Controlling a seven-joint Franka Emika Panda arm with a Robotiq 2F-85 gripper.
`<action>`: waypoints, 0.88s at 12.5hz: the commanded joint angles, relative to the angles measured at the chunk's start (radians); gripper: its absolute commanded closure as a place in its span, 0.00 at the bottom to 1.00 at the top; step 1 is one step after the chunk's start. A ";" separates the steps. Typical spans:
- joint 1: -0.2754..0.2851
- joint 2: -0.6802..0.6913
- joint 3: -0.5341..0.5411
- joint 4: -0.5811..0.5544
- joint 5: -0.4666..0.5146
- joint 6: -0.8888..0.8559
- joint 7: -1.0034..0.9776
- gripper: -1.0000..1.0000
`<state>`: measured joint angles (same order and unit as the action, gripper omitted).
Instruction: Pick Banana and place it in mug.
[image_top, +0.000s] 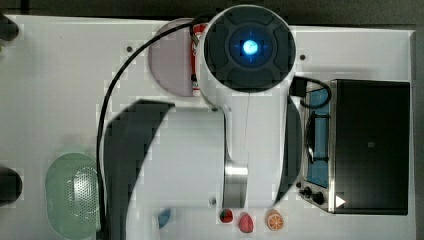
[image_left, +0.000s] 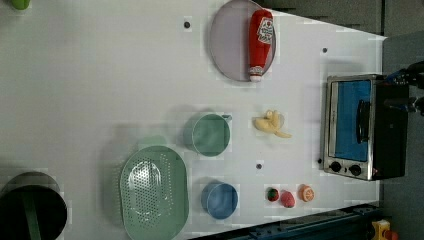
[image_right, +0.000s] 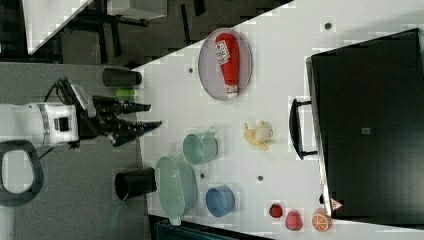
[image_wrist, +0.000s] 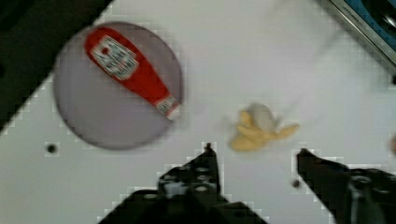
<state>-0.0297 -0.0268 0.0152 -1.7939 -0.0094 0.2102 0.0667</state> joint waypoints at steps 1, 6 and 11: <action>-0.085 -0.263 0.041 -0.155 0.023 -0.133 -0.050 0.26; -0.085 -0.249 0.041 -0.222 0.023 -0.109 -0.050 0.00; -0.085 -0.117 0.042 -0.455 0.023 0.199 -0.121 0.00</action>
<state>-0.1190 -0.2228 0.0588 -2.1484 0.0047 0.3674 0.0258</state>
